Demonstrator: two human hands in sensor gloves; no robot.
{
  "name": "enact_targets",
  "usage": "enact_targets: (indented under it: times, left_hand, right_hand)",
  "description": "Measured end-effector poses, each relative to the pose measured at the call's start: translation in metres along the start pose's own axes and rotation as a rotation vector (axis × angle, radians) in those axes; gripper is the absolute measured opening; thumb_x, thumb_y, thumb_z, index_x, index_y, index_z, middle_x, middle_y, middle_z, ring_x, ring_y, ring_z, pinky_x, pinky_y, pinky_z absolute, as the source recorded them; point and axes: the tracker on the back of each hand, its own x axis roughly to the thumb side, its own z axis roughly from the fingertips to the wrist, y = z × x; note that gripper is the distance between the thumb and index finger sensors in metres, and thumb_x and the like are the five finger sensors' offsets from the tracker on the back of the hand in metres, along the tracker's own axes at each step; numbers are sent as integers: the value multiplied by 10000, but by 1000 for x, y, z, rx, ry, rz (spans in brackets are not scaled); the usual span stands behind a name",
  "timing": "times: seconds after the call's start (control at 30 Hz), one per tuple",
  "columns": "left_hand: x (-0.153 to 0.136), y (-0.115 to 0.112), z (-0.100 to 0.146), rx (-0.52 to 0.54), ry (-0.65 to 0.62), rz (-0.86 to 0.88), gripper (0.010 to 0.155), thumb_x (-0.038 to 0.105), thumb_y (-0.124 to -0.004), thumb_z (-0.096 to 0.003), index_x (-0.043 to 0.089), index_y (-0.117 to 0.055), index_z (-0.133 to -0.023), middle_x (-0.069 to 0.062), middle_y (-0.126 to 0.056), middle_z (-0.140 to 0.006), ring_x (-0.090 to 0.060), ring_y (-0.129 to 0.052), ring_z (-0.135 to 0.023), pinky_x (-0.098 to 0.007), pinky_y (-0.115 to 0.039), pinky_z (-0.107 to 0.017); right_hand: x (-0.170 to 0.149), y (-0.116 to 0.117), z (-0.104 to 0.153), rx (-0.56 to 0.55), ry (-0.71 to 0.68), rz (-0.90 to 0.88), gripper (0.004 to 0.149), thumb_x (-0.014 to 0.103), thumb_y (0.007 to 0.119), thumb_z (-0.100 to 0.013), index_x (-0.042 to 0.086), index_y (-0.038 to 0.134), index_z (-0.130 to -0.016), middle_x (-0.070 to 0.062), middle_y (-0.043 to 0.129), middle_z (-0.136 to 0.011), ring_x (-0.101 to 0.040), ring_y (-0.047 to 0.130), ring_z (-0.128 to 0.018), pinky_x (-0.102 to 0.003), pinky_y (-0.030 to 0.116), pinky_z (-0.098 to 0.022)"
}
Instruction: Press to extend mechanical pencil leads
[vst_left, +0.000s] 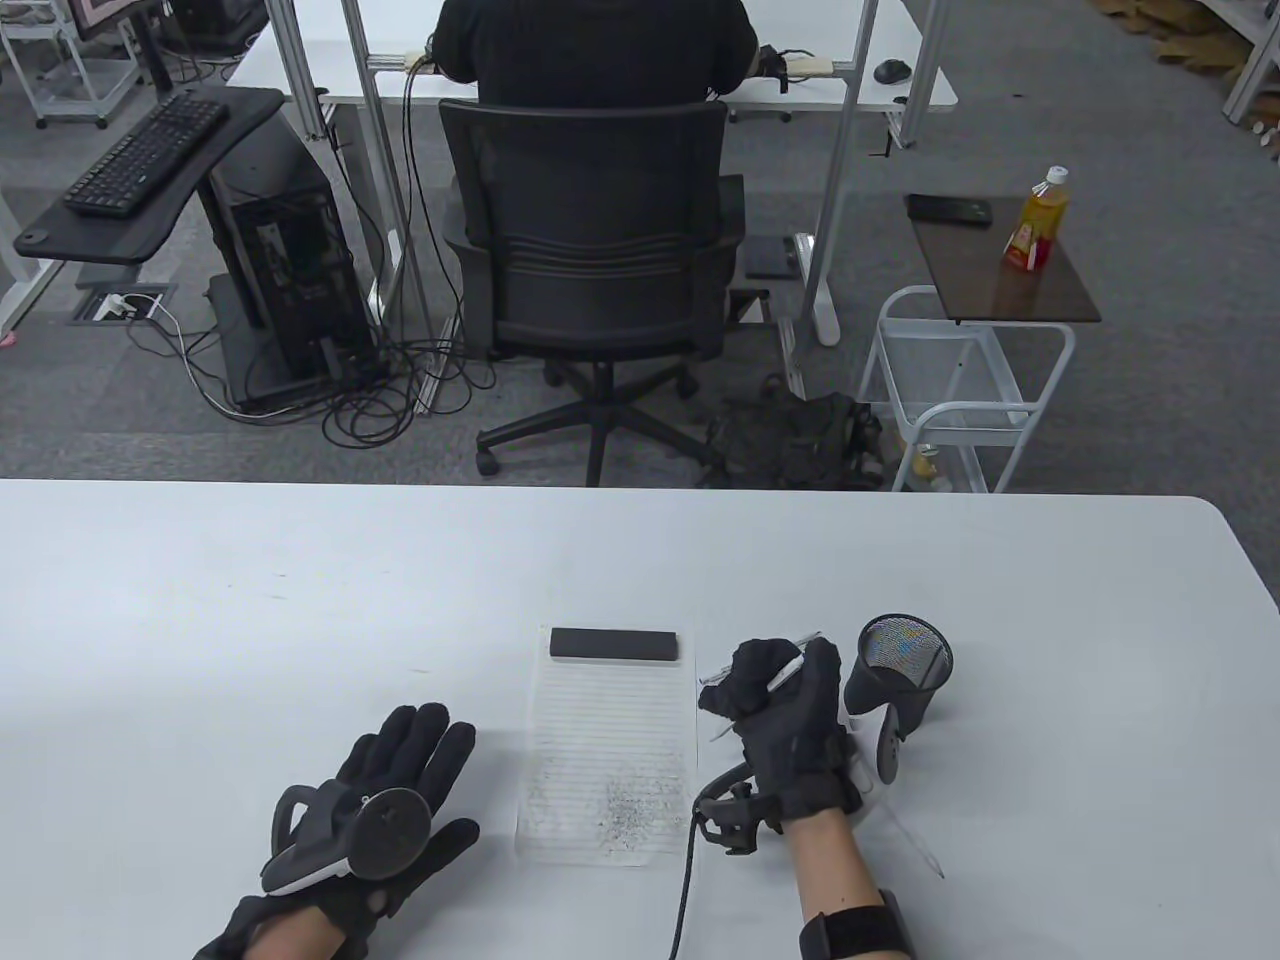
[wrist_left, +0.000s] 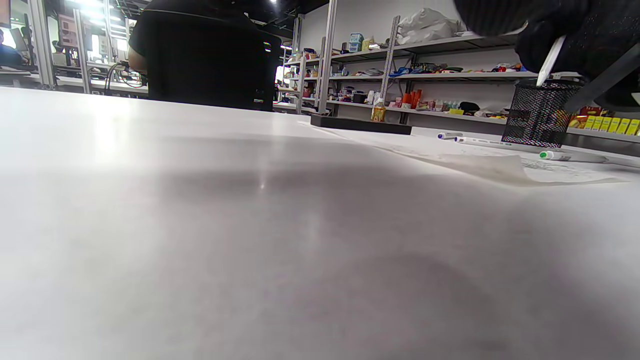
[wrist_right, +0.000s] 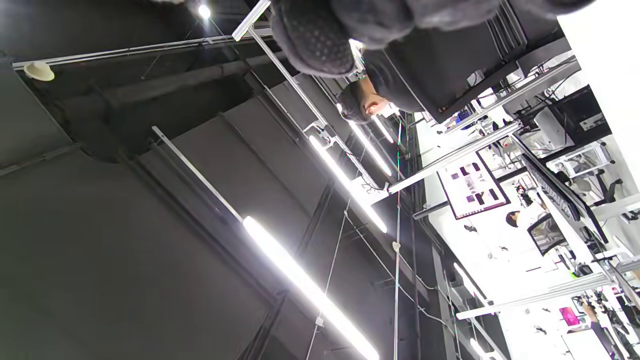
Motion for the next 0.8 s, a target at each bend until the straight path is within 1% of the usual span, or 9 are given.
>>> enact_targets:
  times: [0.13, 0.2, 0.27, 0.33, 0.43, 0.57, 0.67, 0.7, 0.8]
  left_hand:
    - [0, 0, 0, 2, -1, -2, 875, 631, -661, -450, 250, -294, -1146, -126, -268, -1203, -459, -342, -1114, -639, -428, -764]
    - [0, 1, 0, 6, 0, -2, 873, 631, -661, -450, 250, -294, -1145, -123, -271, -1203, -456, -344, -1115, -637, -429, -764]
    - [0, 2, 0, 12, -3, -4, 875, 631, -660, -450, 250, -292, -1146, -126, -269, -1204, -458, -344, -1114, -638, -427, -765]
    - [0, 2, 0, 13, -4, -3, 875, 631, -661, -450, 250, -291, -1146, -124, -268, -1204, -458, -342, -1115, -639, -427, -765]
    - [1, 1, 0, 9, -5, -5, 874, 632, -660, -450, 251, -293, -1146, -125, -269, -1204, -457, -343, -1115, -638, -427, -765]
    - [1, 1, 0, 10, -7, -4, 874, 631, -661, -449, 251, -294, -1146, -126, -272, -1203, -458, -344, -1114, -638, -428, -764]
    - [1, 1, 0, 12, -8, -4, 874, 631, -660, -450, 251, -291, -1146, -125, -268, -1204, -456, -342, -1115, -637, -427, -766]
    - [1, 1, 0, 12, -7, -4, 874, 632, -661, -448, 252, -294, -1145, -123, -271, -1203, -458, -344, -1114, -638, -429, -764]
    - [1, 1, 0, 8, -5, -3, 875, 632, -660, -450, 251, -292, -1146, -126, -270, -1204, -458, -343, -1115, -638, -428, -765]
  right_hand:
    - [-3, 0, 2, 15, -57, -31, 678, 647, 572, -591, 62, 883, -733, -107, 857, -513, -391, 837, -403, -665, 725, -451]
    - [-5, 1, 3, 2, -86, -18, 623, 587, 570, -595, 64, 892, -701, -93, 865, -471, -373, 852, -358, -636, 759, -395]
    - [-7, 2, 3, 7, -77, -48, 609, 565, 566, -596, 60, 887, -706, -95, 864, -472, -373, 852, -355, -636, 761, -390]
    - [-9, 3, 4, 30, -56, -86, 652, 605, 561, -595, 51, 874, -733, -105, 855, -499, -380, 841, -378, -641, 744, -406]
    - [-13, 3, 5, 37, -41, -57, 727, 687, 539, -577, 63, 876, -739, -94, 857, -507, -367, 847, -387, -628, 753, -415]
    - [-16, 3, 6, 32, -31, -83, 660, 618, 557, -598, 57, 878, -733, -100, 858, -500, -375, 845, -383, -637, 749, -413]
    - [-17, 2, 7, 39, -26, -38, 597, 545, 559, -605, 56, 881, -719, -101, 860, -484, -378, 848, -370, -643, 752, -407]
    - [-18, 2, 7, 38, -23, -34, 601, 547, 554, -605, 57, 882, -718, -96, 861, -482, -373, 851, -367, -639, 756, -405]
    - [-20, 4, 6, 71, -23, -51, 691, 631, 529, -590, 54, 886, -719, -96, 861, -481, -368, 848, -364, -632, 755, -403]
